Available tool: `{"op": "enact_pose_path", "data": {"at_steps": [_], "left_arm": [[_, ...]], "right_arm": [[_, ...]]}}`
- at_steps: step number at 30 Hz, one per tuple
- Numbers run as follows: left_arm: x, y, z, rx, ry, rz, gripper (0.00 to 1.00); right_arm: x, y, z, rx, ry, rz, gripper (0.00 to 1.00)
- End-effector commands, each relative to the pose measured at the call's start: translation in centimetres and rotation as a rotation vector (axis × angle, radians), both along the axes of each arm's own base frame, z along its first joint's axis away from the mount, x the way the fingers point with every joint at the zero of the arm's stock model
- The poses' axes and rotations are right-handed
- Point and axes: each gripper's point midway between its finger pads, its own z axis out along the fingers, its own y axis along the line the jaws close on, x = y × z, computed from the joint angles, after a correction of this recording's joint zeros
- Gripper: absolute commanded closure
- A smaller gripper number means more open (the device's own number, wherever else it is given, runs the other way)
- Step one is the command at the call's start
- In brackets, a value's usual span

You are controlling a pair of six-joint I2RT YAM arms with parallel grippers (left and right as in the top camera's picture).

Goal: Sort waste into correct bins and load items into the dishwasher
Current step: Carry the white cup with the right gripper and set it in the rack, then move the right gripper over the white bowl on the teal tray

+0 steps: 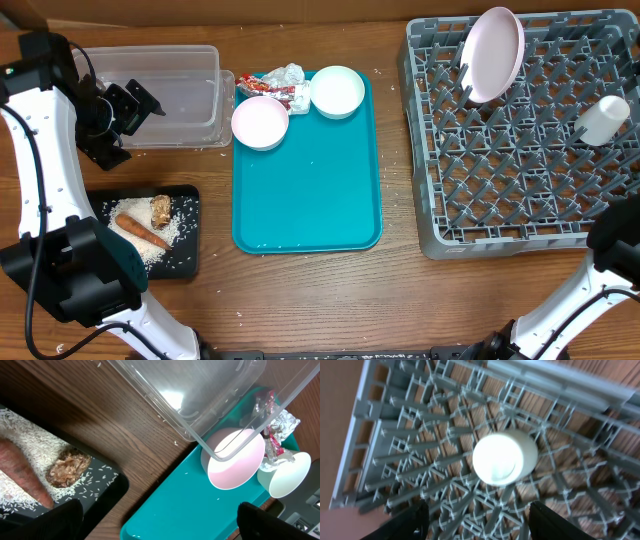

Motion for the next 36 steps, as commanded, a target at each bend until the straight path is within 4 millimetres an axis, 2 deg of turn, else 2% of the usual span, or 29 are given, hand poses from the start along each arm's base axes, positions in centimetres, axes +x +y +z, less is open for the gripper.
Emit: {"op": "enact_pose_path", "data": {"at_steps": [1, 4, 5, 8, 9, 11, 12, 13, 16, 17, 18, 23, 24, 25, 31, 33, 36], "left_arm": [[0.2, -0.4, 1.9, 0.022, -0.051, -0.014, 0.0], [0.2, -0.4, 1.9, 0.022, -0.051, -0.014, 0.0], [0.2, -0.4, 1.9, 0.022, -0.051, -0.014, 0.0], [0.2, -0.4, 1.9, 0.022, -0.051, -0.014, 0.0], [0.2, -0.4, 1.9, 0.022, -0.051, -0.014, 0.0], [0.2, -0.4, 1.9, 0.022, -0.051, -0.014, 0.0], [0.2, -0.4, 1.9, 0.022, -0.051, -0.014, 0.0], [0.2, -0.4, 1.9, 0.022, -0.051, -0.014, 0.0], [0.2, -0.4, 1.9, 0.022, -0.051, -0.014, 0.0], [0.2, -0.4, 1.9, 0.022, -0.051, -0.014, 0.0], [0.2, -0.4, 1.9, 0.022, -0.051, -0.014, 0.0], [0.2, -0.4, 1.9, 0.022, -0.051, -0.014, 0.0], [0.2, -0.4, 1.9, 0.022, -0.051, -0.014, 0.0], [0.2, -0.4, 1.9, 0.022, -0.051, -0.014, 0.0], [0.2, -0.4, 1.9, 0.022, -0.051, -0.014, 0.0], [0.2, -0.4, 1.9, 0.022, -0.051, -0.014, 0.0], [0.2, -0.4, 1.9, 0.022, -0.051, -0.014, 0.0]], "right_arm": [[0.6, 3.0, 2.4, 0.032, -0.057, 0.071, 0.34], [1.8, 6.6, 4.3, 0.075, -0.129, 0.214, 0.34], [2.6, 9.7, 6.4, 0.102, -0.205, 0.333, 0.31], [3.6, 16.2, 10.6, 0.115, -0.344, 0.563, 0.28], [3.7, 17.7, 11.5, 0.107, -0.372, 0.62, 0.28], [4.1, 22.7, 13.3, 0.068, -0.425, 0.779, 0.25], [4.3, 25.8, 13.6, 0.04, -0.437, 0.875, 0.23], [4.3, 27.9, 13.6, 0.024, -0.437, 0.935, 0.22], [4.7, 33.3, 11.6, -0.035, -0.366, 1.03, 0.19], [5.0, 36.0, 9.9, -0.077, -0.316, 1.069, 0.16], [5.2, 37.8, 8.6, -0.107, -0.279, 1.094, 0.14], [5.6, 44.4, 1.7, -0.266, -0.118, 1.275, 0.12], [5.6, 45.2, 0.5, -0.284, -0.095, 1.31, 0.12], [5.5, 46.5, -1.5, -0.311, -0.058, 1.366, 0.12], [5.2, 49.5, -10.1, -0.381, 0.106, 1.527, 0.12], [5.5, 49.9, -11.6, -0.393, 0.115, 1.559, 0.13], [6.1, 50.2, -12.4, -0.399, 0.104, 1.567, 0.13]]}}
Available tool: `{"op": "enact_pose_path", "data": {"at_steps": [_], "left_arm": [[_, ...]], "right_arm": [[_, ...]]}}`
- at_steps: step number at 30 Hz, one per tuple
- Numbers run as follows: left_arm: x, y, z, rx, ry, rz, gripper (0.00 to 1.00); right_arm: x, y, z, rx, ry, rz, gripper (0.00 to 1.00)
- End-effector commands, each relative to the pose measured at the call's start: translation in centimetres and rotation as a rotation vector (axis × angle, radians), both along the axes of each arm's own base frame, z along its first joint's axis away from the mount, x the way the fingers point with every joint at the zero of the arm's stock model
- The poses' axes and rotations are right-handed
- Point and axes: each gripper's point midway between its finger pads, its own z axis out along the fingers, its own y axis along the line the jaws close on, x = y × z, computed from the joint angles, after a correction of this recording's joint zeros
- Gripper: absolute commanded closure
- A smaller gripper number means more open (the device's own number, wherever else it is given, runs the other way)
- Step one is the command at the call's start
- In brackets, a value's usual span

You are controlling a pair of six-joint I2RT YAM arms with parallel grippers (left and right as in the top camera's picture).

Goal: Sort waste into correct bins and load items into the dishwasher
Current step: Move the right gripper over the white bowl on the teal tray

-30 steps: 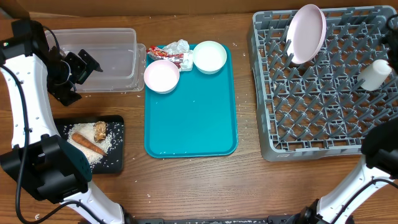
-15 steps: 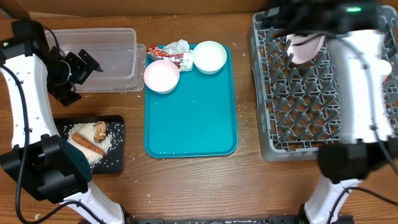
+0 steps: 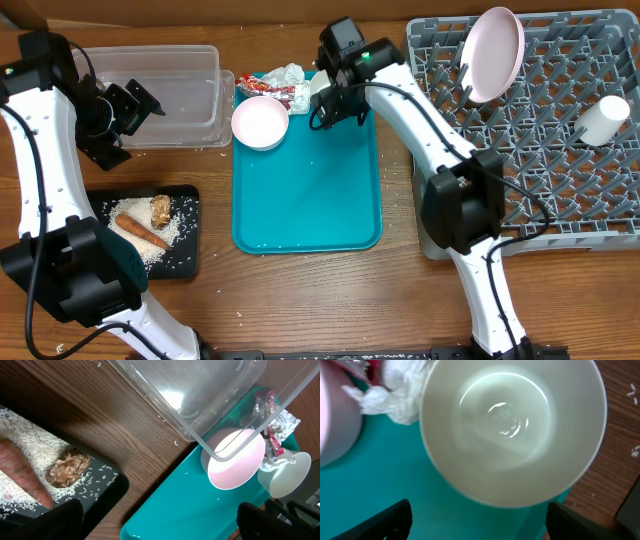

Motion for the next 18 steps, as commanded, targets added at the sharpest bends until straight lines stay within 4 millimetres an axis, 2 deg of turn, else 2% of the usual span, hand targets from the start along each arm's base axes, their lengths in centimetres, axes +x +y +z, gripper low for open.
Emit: {"op": "enact_pose_path", "data": {"at_steps": [1, 8, 13, 18], "left_arm": [[0.2, -0.4, 1.9, 0.022, -0.051, -0.014, 0.0], [0.2, -0.4, 1.9, 0.022, -0.051, -0.014, 0.0], [0.2, -0.4, 1.9, 0.022, -0.051, -0.014, 0.0], [0.2, -0.4, 1.9, 0.022, -0.051, -0.014, 0.0]], "right_arm": [[1.3, -0.4, 0.3, -0.024, -0.056, 0.034, 0.12], [2.6, 0.5, 0.9, 0.008, -0.115, 0.047, 0.12], [2.2, 2.2, 0.1, 0.092, -0.078, 0.082, 0.12], [1.3, 2.4, -1.2, 0.102, -0.023, 0.092, 0.13]]}}
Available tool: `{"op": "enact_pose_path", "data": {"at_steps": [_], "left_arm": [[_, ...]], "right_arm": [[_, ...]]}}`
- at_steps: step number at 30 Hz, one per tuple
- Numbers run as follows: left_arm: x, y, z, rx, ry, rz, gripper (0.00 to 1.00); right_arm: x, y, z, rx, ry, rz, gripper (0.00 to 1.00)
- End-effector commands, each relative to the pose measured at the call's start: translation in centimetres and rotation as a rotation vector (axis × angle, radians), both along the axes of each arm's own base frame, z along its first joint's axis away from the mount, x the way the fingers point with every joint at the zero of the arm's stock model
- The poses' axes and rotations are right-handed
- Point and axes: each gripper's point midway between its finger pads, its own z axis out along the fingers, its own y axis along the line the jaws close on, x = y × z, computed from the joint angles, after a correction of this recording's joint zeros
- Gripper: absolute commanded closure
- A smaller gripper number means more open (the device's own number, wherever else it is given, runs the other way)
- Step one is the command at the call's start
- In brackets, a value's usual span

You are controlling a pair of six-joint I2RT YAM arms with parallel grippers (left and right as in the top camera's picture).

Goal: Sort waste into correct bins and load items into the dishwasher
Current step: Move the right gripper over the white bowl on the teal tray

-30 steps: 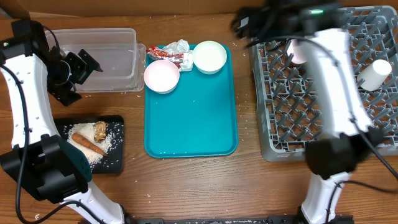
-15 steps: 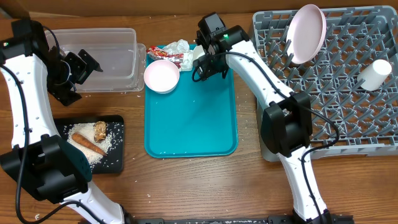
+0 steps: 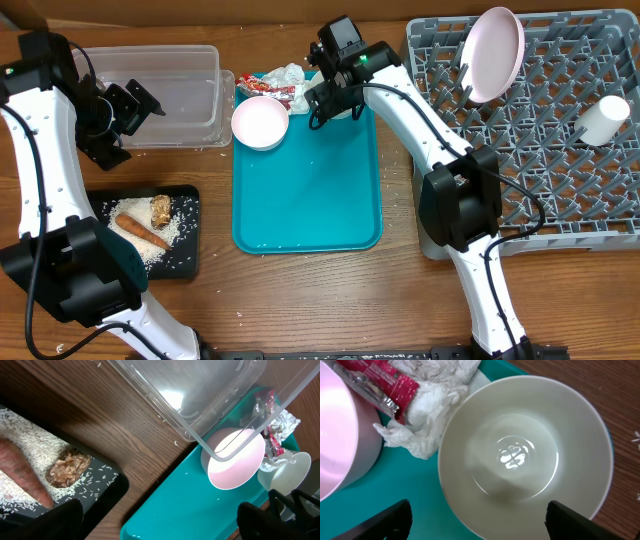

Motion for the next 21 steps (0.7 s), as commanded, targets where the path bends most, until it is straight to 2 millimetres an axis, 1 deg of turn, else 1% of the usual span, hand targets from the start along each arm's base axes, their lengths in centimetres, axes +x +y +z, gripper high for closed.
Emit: {"op": "enact_pose_path", "data": {"at_steps": [1, 4, 7, 9, 13, 14, 16, 19, 21], "left_arm": [[0.2, -0.4, 1.9, 0.022, -0.051, -0.014, 0.0], [0.2, -0.4, 1.9, 0.022, -0.051, -0.014, 0.0], [0.2, -0.4, 1.9, 0.022, -0.051, -0.014, 0.0], [0.2, -0.4, 1.9, 0.022, -0.051, -0.014, 0.0], [0.2, -0.4, 1.9, 0.022, -0.051, -0.014, 0.0], [0.2, -0.4, 1.9, 0.022, -0.051, -0.014, 0.0], [0.2, -0.4, 1.9, 0.022, -0.051, -0.014, 0.0], [0.2, -0.4, 1.9, 0.022, -0.051, -0.014, 0.0], [0.2, -0.4, 1.9, 0.022, -0.051, -0.014, 0.0]], "right_arm": [[-0.5, 0.4, -1.6, 0.016, 0.051, 0.02, 0.13], [-1.0, 0.1, -3.6, -0.005, 0.093, 0.019, 0.14], [-1.5, -0.1, -4.0, -0.016, 0.117, 0.018, 0.19], [-1.8, -0.4, -4.0, -0.024, 0.129, 0.012, 0.26], [-2.4, -1.6, -4.3, -0.086, 0.15, -0.012, 0.39], [-2.8, -2.0, -4.2, -0.102, 0.165, -0.014, 0.43], [-3.2, -2.2, -3.8, -0.109, 0.177, -0.014, 0.48], [-3.6, -2.3, -1.9, -0.097, 0.175, -0.043, 0.62], [-3.5, -2.2, -0.3, -0.076, 0.161, -0.066, 0.7]]}}
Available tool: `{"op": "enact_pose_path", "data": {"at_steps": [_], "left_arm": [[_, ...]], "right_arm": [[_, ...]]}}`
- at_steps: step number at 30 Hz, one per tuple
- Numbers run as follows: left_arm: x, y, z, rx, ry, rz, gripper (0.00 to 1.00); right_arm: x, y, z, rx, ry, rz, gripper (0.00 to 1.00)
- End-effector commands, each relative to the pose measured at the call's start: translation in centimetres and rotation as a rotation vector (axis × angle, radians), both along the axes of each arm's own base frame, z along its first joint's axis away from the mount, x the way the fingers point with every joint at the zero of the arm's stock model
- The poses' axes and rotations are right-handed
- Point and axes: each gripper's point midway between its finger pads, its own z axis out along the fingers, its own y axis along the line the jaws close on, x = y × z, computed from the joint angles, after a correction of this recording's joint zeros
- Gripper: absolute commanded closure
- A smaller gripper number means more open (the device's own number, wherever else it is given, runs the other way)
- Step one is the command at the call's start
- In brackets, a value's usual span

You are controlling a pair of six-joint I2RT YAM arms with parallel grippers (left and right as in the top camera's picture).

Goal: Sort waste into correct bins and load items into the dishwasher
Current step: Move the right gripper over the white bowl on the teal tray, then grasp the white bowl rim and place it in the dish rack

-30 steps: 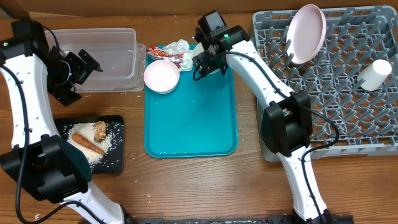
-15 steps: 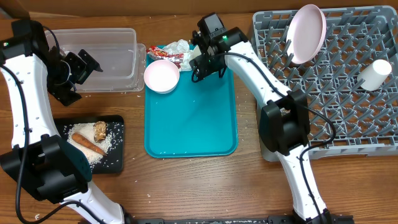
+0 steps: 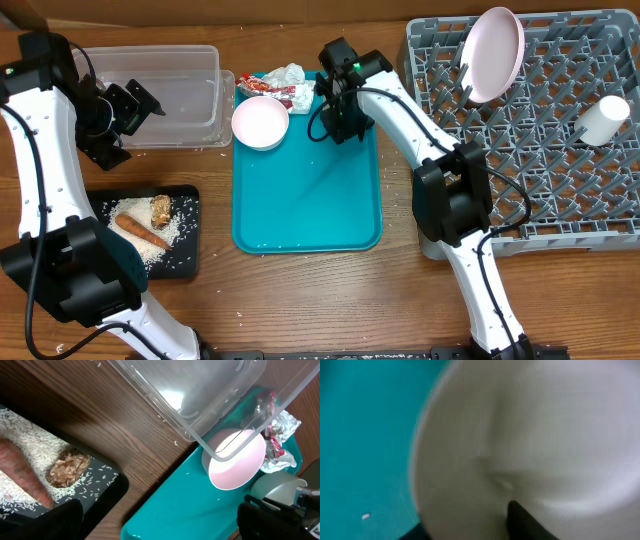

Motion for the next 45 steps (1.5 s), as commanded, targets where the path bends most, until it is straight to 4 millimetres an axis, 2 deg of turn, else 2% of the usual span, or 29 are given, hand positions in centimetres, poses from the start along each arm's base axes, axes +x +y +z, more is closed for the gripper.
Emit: {"op": "enact_pose_path", "data": {"at_steps": [1, 2, 3, 4, 6, 11, 14, 16, 20, 21, 22, 24, 27, 28, 29, 33, 38, 42, 45], "left_arm": [[0.2, -0.4, 1.9, 0.022, -0.051, -0.014, 0.0], [0.2, -0.4, 1.9, 0.022, -0.051, -0.014, 0.0], [0.2, -0.4, 1.9, 0.022, -0.051, -0.014, 0.0], [0.2, -0.4, 1.9, 0.022, -0.05, -0.014, 0.0], [0.2, -0.4, 1.9, 0.022, -0.051, -0.014, 0.0], [0.2, -0.4, 1.9, 0.022, -0.051, -0.014, 0.0], [0.2, -0.4, 1.9, 0.022, -0.051, -0.014, 0.0], [0.2, -0.4, 1.9, 0.022, -0.051, -0.014, 0.0], [0.2, -0.4, 1.9, 0.022, -0.051, -0.014, 0.0], [0.2, -0.4, 1.9, 0.022, -0.051, -0.014, 0.0], [0.2, -0.4, 1.9, 0.022, -0.051, -0.014, 0.0], [0.2, -0.4, 1.9, 0.022, -0.051, -0.014, 0.0], [0.2, -0.4, 1.9, 0.022, -0.051, -0.014, 0.0], [0.2, -0.4, 1.9, 0.022, -0.051, -0.014, 0.0], [0.2, -0.4, 1.9, 0.022, -0.051, -0.014, 0.0], [0.2, -0.4, 1.9, 0.022, -0.051, -0.014, 0.0], [0.2, -0.4, 1.9, 0.022, -0.051, -0.014, 0.0], [0.2, -0.4, 1.9, 0.022, -0.051, -0.014, 0.0], [0.2, -0.4, 1.9, 0.022, -0.051, -0.014, 0.0]], "right_arm": [[1.2, 0.0, 5.6, 0.043, -0.096, -0.062, 0.75], [1.2, 0.0, 6.4, 0.051, -0.109, -0.071, 0.81], [1.3, 0.0, 7.3, 0.061, -0.122, -0.078, 0.93], [1.3, 0.0, 8.2, 0.069, -0.133, -0.087, 0.96], [1.1, -0.1, 10.8, 0.098, -0.165, -0.127, 0.96], [0.4, -0.7, 15.5, 0.145, -0.224, -0.165, 0.96], [0.0, -2.0, 19.1, 0.183, -0.268, -0.223, 0.96], [-0.3, -3.7, 21.6, 0.21, -0.298, -0.281, 0.96], [-0.5, -10.0, 26.2, 0.288, -0.327, -0.471, 0.96], [-0.6, -11.2, 26.7, 0.311, -0.321, -0.495, 0.96], [-0.7, -13.3, 27.4, 0.35, -0.307, -0.536, 0.96], [-1.0, -17.5, 27.9, 0.438, -0.252, -0.625, 0.96], [-1.9, -23.6, 27.6, 0.55, -0.167, -0.753, 0.96], [-2.2, -25.3, 27.5, 0.595, -0.149, -0.768, 0.96], [-2.8, -28.1, 27.6, 0.704, -0.14, -0.754, 0.96], [-4.2, -32.5, 28.2, 0.954, -0.18, -0.703, 0.96], [-5.4, -36.1, 28.5, 1.275, -0.304, -0.625, 0.96], [-5.0, -36.6, 27.4, 1.399, -0.354, -0.574, 0.96], [-4.5, -35.7, 25.8, 1.415, -0.344, -0.542, 0.95]]}}
